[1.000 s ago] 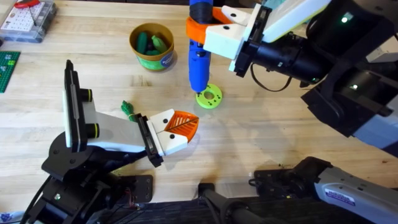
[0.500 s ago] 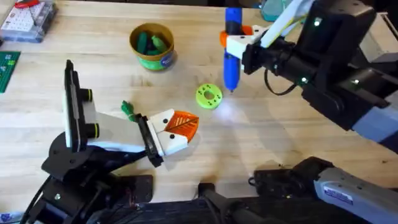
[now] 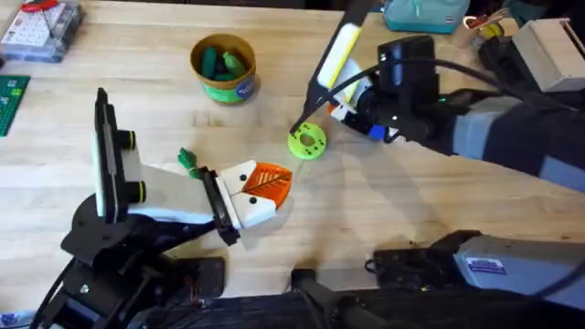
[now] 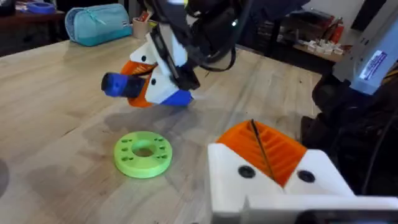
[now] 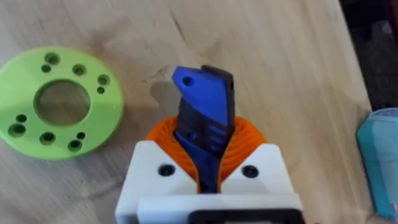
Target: Pick up the gripper from the table and insert it into the empty holder that is missing its gripper. Then pick up a screw, insert it into the mounting hole, and use the screwdriver to tighten it. Finally, clean up the table by picking up the vegetable and placing it into the bucket.
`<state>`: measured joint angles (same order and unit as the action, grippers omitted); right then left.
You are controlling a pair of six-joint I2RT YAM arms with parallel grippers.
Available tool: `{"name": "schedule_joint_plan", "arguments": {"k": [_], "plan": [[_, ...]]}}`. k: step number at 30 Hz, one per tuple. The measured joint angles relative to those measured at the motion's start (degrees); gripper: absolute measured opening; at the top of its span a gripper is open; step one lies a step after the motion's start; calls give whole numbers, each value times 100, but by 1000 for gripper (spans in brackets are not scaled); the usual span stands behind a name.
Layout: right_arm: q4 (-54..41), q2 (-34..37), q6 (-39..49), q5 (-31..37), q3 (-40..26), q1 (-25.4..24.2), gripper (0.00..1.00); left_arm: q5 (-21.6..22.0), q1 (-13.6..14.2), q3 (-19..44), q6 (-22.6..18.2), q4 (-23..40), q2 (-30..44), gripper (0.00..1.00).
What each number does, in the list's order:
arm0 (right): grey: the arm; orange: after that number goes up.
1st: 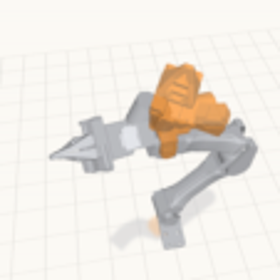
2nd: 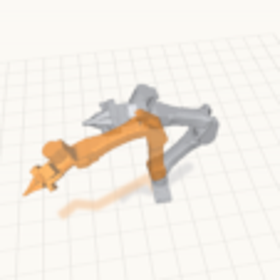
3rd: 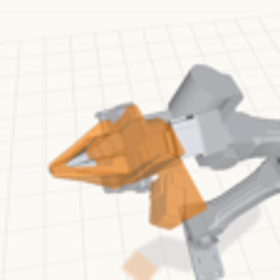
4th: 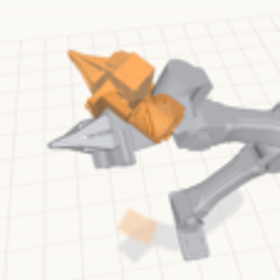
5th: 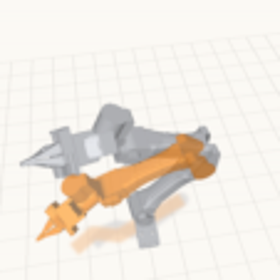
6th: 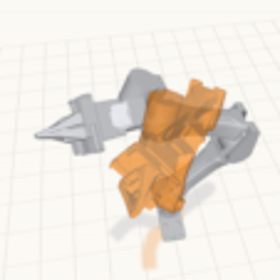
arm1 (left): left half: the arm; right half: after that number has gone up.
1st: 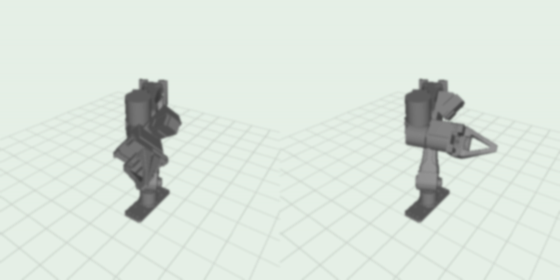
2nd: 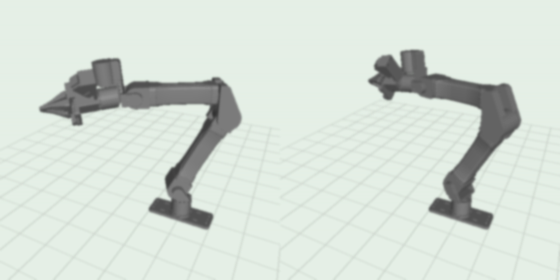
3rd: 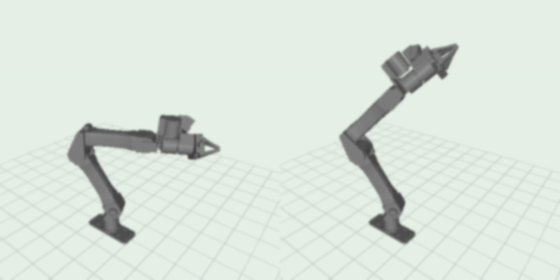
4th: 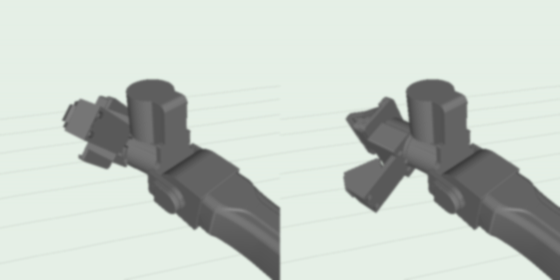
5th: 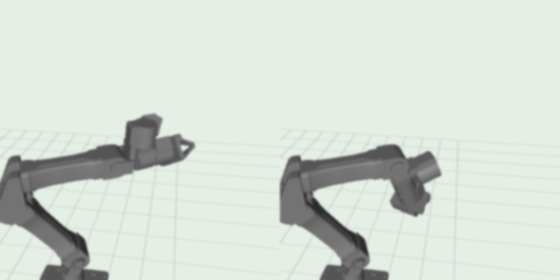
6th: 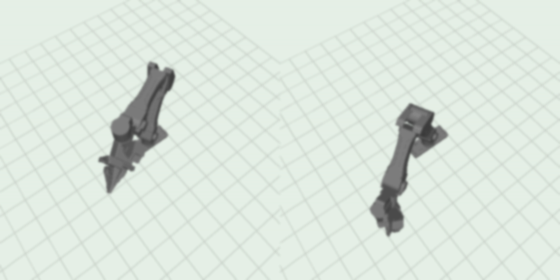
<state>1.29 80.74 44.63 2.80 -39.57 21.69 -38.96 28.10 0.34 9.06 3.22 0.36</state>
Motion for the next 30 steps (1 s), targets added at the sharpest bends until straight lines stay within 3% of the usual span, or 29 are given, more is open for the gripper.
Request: {"name": "schedule_joint_plan", "arguments": {"k": [3, 6, 9, 16, 30], "plan": [[14, 324, 347, 42, 0, 2, 257, 0, 0, 0, -2, 0, 0, 13], [18, 471, 227, 58, 0, 2, 641, 0, 0, 0, 0, 0, 0, 13], [53, 434, -107, 66, 0, 2, 960, -2, 0, 0, 0, -2, 0, 13], [-475, -269, -1222, 62, -2, 2, 994, -2, 0, 0, -2, 0, 0, 13], [-2246, -3091, -4725, 60, -7, 2, 995, -2, 0, 0, 0, 0, 0, 13]]}}
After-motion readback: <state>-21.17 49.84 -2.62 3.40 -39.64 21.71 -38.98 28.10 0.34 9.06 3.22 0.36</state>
